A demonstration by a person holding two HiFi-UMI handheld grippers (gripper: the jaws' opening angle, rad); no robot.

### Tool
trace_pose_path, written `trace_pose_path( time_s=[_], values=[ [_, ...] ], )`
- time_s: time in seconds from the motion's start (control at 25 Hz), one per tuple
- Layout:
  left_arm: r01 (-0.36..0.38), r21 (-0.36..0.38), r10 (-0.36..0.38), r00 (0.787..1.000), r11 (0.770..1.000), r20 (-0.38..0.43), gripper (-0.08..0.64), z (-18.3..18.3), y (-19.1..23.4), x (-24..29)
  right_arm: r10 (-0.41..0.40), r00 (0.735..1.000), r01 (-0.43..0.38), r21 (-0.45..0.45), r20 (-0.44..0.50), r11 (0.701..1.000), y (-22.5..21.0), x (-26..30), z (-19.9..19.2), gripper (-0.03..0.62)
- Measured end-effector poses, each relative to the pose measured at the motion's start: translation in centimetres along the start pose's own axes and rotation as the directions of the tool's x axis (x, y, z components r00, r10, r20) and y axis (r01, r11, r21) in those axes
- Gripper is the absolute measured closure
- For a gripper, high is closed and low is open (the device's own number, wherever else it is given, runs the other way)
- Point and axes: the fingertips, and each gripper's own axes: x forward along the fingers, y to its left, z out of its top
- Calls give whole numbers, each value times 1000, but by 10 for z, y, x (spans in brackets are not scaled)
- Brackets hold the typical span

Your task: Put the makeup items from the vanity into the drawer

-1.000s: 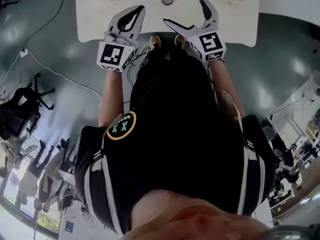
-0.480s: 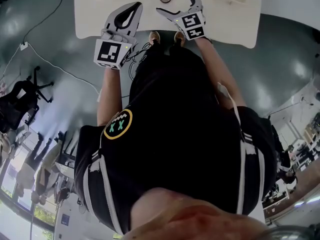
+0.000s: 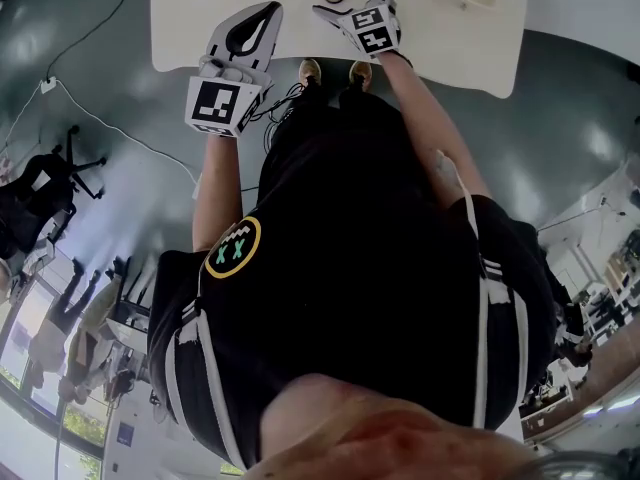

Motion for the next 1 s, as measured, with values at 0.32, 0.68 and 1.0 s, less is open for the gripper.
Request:
trace_pose_path(
  time_s=[0.32, 0.68, 1.0],
  values=[
    [-13, 3, 13, 1000, 1000, 0, 541, 3, 6, -6, -28, 995, 24, -38, -94, 999, -4, 12, -23, -6],
    [-23, 1, 23, 1000, 1000, 3, 541, 5, 10, -6, -24, 992, 13, -90, -126, 996, -4, 15, -23, 32],
    [-28, 0, 28, 1000, 1000, 3, 541, 6, 10, -5, 75, 988, -100, -194, -133, 976, 19, 15, -17, 222]
  ],
)
